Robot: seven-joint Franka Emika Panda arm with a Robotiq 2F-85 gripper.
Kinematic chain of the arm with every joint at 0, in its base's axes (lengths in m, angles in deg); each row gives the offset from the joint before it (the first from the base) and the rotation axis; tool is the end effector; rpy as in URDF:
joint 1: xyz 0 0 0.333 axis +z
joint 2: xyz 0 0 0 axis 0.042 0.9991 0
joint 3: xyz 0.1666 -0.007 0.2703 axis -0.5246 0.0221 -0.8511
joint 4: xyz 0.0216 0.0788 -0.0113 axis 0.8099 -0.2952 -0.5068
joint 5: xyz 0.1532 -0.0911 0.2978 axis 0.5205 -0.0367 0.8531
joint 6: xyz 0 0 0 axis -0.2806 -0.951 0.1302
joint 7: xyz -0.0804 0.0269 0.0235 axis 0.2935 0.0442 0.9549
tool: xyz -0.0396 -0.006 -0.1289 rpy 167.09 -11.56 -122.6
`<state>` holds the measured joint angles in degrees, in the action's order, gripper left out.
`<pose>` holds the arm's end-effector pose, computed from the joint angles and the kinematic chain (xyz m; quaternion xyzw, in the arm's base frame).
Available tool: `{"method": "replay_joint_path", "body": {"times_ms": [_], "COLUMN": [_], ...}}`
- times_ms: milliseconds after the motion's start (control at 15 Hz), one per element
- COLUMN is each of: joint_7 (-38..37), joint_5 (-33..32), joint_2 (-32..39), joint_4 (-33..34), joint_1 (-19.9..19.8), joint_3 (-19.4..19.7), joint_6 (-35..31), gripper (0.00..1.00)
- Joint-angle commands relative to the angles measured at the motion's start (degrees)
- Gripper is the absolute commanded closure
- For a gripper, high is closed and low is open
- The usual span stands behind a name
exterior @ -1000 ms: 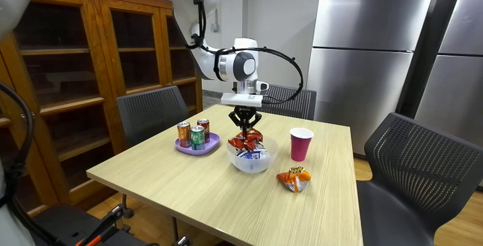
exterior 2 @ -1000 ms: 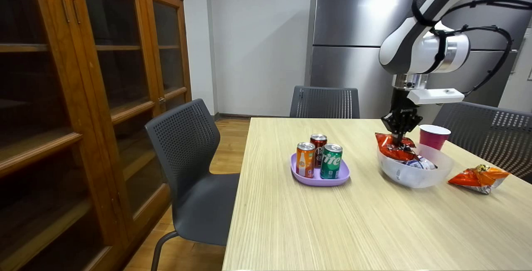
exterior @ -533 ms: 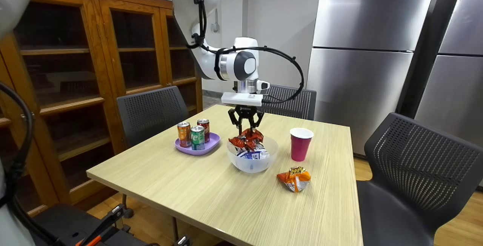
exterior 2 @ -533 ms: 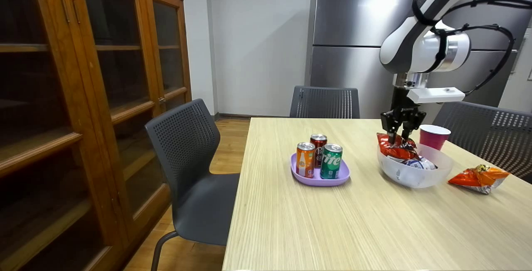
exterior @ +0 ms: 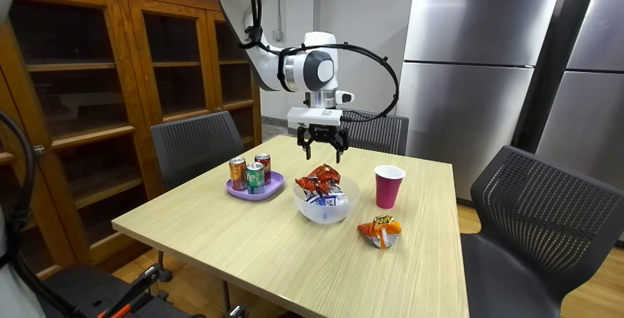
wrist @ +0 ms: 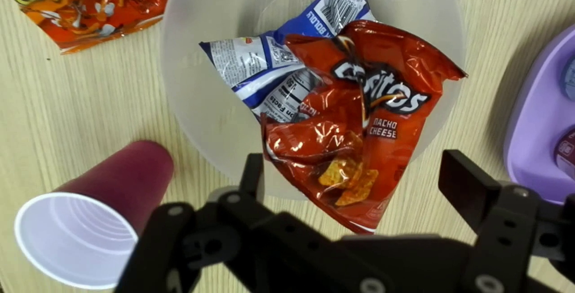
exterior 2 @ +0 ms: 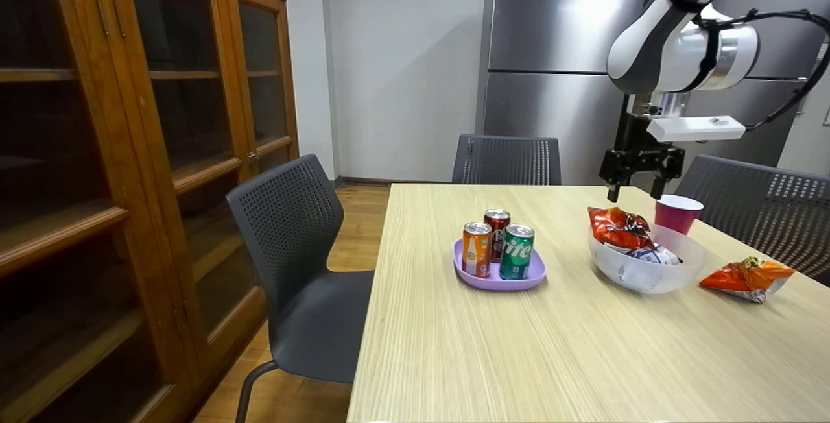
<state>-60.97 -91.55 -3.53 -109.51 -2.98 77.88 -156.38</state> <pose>0.6056 -0.0879 0.2578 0.9974 0.0550 0.0348 0.0320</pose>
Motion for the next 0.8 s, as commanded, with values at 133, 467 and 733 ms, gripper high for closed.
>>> {"method": "replay_joint_path", "body": {"times_ms": [133, 467, 733], "joint_7": [-6.5, -15.2, -23.2], "joint_5": [0.6, 0.7, -0.7], "joint_2": [-8.8, -12.5, -12.8], "joint_4": [-9.5, -14.7, -16.5], "joint_1": [-0.5, -0.2, 0.6], "joint_3": [1.7, 4.7, 7.3], "joint_6": [-3.1, -5.0, -5.8], "gripper": [0.0, 0.0, 0.0]}}
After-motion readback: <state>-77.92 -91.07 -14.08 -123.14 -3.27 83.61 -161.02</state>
